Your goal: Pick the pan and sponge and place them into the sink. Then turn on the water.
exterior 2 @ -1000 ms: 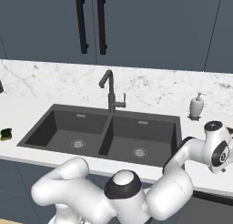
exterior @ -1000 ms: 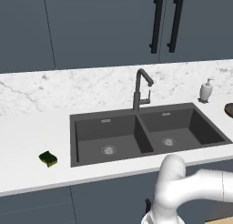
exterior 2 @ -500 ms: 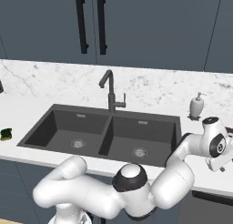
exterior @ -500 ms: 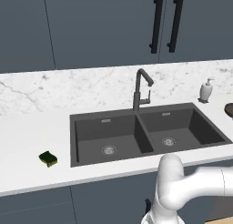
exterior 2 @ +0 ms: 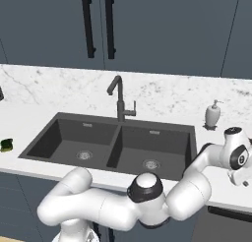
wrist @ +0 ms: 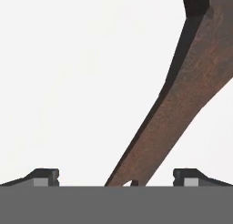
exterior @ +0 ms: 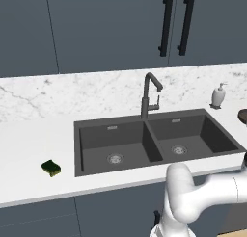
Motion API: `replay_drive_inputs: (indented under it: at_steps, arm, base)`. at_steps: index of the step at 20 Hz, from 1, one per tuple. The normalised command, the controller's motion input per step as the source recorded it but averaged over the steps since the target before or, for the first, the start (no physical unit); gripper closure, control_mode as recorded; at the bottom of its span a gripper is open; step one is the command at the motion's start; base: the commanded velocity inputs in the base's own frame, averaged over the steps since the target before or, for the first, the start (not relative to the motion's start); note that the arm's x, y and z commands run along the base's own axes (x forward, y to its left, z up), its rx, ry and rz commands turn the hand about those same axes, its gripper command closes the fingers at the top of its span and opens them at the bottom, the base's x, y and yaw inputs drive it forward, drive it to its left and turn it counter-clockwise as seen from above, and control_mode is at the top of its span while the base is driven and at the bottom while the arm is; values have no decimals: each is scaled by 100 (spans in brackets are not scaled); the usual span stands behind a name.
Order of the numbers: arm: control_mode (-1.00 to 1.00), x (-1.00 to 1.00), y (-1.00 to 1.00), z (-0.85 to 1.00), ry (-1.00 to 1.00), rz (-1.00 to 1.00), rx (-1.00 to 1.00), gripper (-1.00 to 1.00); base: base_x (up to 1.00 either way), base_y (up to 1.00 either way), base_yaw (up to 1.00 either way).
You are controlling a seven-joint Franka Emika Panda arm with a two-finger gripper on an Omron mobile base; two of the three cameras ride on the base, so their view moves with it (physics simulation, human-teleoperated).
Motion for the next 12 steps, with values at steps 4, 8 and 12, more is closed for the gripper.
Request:
replay_drive_inputs:
  at_steps: [4,8,12]
  arm:
    - [-100,16,-13,-12,14,0,0,-100]
    - [-100,8,-20,-4,14,6,0,-100]
    - [-100,7,-8,-1,0,4,1,-100]
  base:
    - [0,0,0]
    - [0,0,0]
    - [0,0,0]
